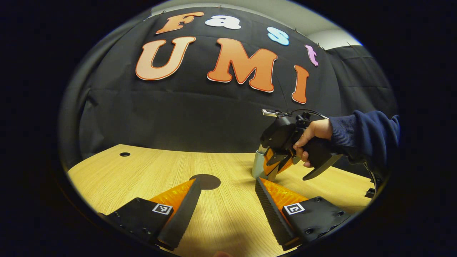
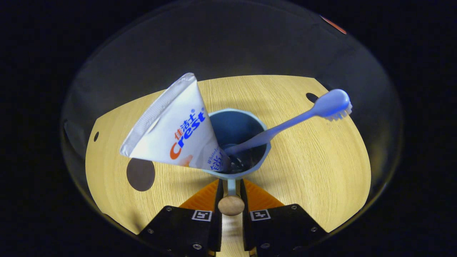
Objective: Put the toothbrush and toothpaste on the desktop into the cup, then pick up the cup and place it on the coaster on the desktop.
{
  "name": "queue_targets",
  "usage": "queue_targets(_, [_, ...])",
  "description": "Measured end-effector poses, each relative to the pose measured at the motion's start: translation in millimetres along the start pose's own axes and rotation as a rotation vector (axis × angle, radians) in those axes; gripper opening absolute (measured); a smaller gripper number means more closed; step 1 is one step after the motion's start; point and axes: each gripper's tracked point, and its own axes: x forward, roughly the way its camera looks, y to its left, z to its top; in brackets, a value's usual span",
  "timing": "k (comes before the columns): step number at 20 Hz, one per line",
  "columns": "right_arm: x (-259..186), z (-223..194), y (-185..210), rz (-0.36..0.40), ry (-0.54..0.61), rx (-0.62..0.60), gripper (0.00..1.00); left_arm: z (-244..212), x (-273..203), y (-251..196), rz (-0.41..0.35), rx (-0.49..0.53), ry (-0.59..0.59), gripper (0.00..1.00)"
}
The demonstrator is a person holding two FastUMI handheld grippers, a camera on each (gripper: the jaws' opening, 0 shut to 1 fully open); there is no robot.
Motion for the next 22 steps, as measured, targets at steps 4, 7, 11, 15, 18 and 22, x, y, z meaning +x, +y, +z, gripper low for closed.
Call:
queue_targets(4, [1.6,3.0,2.5,0.038,-0.010,-0.038,0.22,-0.1,-1.0,0.1,-0.001,0.002,0.004,0.97])
queue_targets(7, [1.4,6.7,4.7,0.058,-0.013,-0.063,0.21,-2.5,-2.0,1.5,0.005,0.002,0.003,0.98])
queue_targets(11, [1.1,13.8,6.6,0.083,-0.050,-0.120,0.22,-0.6,-3.9,4.6,0.007,0.002,-0.001,0.97])
queue_targets(15, [1.3,17.9,8.6,0.124,-0.069,-0.180,0.21,4.5,-9.4,9.4,0.019,0.005,-0.019,0.98])
queue_targets(18, [0.3,21.6,10.2,0.157,-0.080,-0.229,0.21,9.6,-12.8,18.1,0.046,0.015,-0.042,0.98])
queue_targets(22, [3.2,27.2,14.6,0.200,-0.085,-0.287,0.20,17.1,-18.2,27.9,0.078,0.023,-0.068,0.97])
